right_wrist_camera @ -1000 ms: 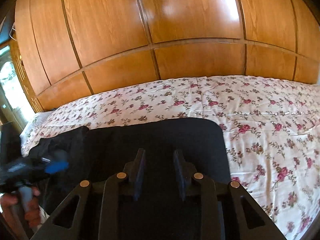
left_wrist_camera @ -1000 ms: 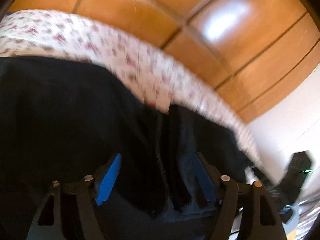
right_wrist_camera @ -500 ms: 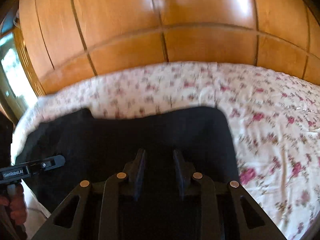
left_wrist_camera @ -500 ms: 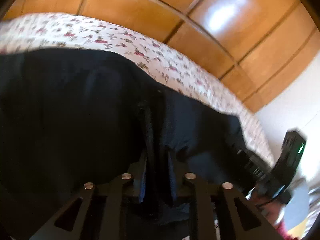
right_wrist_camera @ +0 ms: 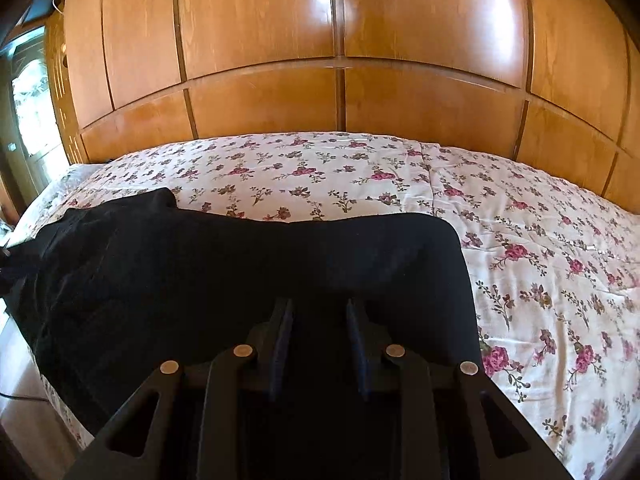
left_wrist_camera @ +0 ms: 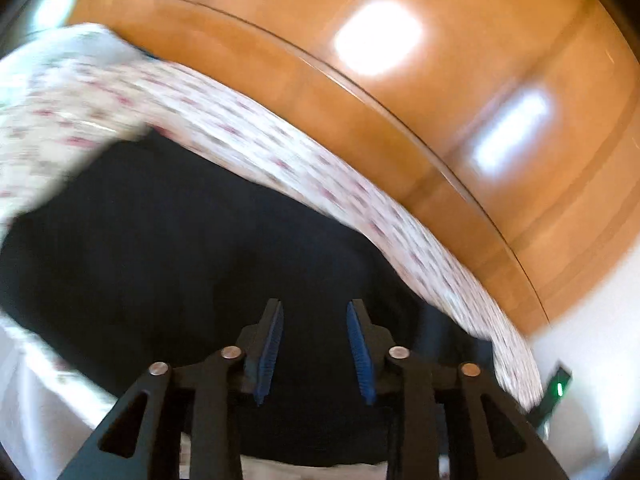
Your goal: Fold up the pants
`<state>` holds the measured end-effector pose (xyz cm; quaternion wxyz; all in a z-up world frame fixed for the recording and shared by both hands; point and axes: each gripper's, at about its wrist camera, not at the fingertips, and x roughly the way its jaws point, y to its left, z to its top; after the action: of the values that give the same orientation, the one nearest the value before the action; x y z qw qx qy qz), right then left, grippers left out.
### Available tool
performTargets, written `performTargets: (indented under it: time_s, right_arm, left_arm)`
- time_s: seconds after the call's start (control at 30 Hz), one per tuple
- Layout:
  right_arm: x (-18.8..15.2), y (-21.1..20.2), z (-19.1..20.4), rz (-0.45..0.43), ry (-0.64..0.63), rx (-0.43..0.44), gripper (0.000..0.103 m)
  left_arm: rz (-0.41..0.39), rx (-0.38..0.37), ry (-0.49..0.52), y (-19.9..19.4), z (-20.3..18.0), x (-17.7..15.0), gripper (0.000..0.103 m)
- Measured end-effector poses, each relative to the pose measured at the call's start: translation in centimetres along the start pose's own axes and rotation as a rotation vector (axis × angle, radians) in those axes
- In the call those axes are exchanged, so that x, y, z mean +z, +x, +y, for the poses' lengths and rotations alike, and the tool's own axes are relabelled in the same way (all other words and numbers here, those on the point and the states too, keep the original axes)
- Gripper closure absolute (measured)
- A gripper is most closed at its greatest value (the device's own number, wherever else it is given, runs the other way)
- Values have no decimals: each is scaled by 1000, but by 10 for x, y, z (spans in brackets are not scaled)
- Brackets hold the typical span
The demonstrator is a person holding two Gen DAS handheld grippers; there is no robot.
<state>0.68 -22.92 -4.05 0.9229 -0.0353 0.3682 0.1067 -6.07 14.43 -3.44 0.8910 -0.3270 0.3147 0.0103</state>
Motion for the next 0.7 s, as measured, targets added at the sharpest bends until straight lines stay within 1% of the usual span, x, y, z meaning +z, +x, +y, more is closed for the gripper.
performTargets:
  time_s: [0.03,0.07,0.1,0.2,0.3,0.33,0.43,0.5,0.53,0.6,0.63,0.7]
  right_arm:
    - [0,0,0,-2,-2,-1,75]
    - [-1,0,0,-3,-3,-2,75]
    - [-1,0,0,-4,-4,-2,75]
    - [-1,0,0,-7,0,2,75]
    - [-1,0,0,-10,4,3,75]
    - [-1,0,0,-10,5,4,75]
    - [-1,-1,1,-9,7,2,75]
    - [-1,-1,1,-9,8,2,75]
    - [-1,-1,1,-9,7,2,75]
    - [-1,-1,1,-9,7,3,75]
    - [-1,-1,1,-9,8,3,75]
    - [-1,-1,1,-10,8,2,75]
  left_arm:
    - [-35,43,-33,-9,11,3,58]
    - [-62,77,-62,-17,20,4,57]
    - [-90,113,-101,-27,32,5,57]
    - [-117,172,-197,-41,57,3,57]
    - [-126,206,-285,-46,72,-3,57]
    - [-124,211,-303,-56,86,-6,57]
    - [-86,241,-353,-53,104,-15,57]
    - [-45,220,-422,-47,117,-21,57]
    - [-40,206,-455,-47,122,-26,57]
    - [-33,162,-516,-43,130,-32,51]
    - [-38,137,-531,-42,132,-32,43]
    - [-59,112,-522,-39,133,-29,41]
